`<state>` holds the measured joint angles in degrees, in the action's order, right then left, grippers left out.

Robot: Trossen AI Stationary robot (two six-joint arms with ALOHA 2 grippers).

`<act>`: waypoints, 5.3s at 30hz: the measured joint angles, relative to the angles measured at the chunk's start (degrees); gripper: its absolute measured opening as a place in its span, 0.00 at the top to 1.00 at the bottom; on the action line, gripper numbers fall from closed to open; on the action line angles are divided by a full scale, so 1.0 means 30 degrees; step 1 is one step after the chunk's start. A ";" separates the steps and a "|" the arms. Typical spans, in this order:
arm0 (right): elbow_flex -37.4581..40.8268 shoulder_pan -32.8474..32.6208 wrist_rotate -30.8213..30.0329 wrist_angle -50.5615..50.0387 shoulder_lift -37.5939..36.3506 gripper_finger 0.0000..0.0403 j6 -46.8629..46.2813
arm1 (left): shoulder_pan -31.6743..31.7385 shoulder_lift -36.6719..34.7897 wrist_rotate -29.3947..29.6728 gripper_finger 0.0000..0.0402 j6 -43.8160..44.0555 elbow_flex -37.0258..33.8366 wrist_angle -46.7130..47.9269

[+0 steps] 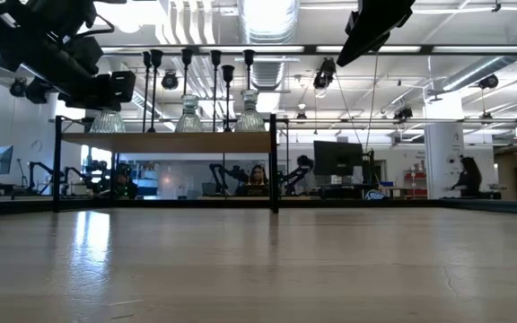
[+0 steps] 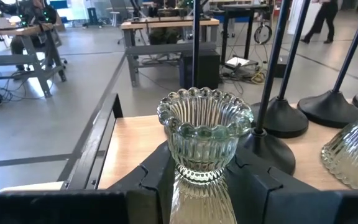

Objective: Pick & Place candle stick holders
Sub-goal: Put the green candleholder on the shelf, then return to Home Position

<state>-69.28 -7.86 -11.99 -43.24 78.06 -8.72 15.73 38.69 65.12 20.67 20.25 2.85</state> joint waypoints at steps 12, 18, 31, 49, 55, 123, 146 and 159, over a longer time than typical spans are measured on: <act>0.0460 0.0000 0.0000 0.0066 0.0000 0.75 -0.0453 | 0.0100 -0.0063 0.0060 0.68 -0.0251 0.0000 0.0044; 0.0767 0.0000 0.0000 0.0087 0.0000 0.75 -0.0558 | 0.0100 -0.0129 0.0087 0.67 -0.0231 -0.0004 0.0044; 0.0803 0.0000 0.0007 0.0117 0.0000 0.75 -0.0602 | 0.0107 -0.0551 0.0087 0.66 -0.0544 -0.0007 0.0051; 0.0788 0.0000 0.0007 0.0109 -0.0022 0.75 -0.0667 | 0.0107 -0.0913 -0.0093 0.39 -0.0445 -0.0022 0.0043; 0.0788 0.0000 0.0007 0.0102 -0.0022 0.75 -0.0693 | 0.0107 -0.1377 -0.0393 0.31 -0.0531 -0.0022 -0.0012; 1.2579 -0.1969 0.2904 2.2199 -0.2710 0.98 0.2079 | -1.3290 0.7462 -1.3503 0.40 -0.8799 0.1317 -0.9094; 1.6759 0.4054 1.0040 2.8238 -0.2712 0.98 0.2469 | -0.4472 0.9037 -2.3465 0.98 -0.9461 -0.2787 -1.4267; 1.8551 0.3038 0.9989 3.2982 -0.0942 0.98 0.2315 | -0.5430 1.2476 -2.2731 0.99 -0.8999 -0.2746 -1.6478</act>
<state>-13.63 1.26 17.98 55.70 75.24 -1.77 -0.56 76.12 -3.07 -6.33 12.01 -46.58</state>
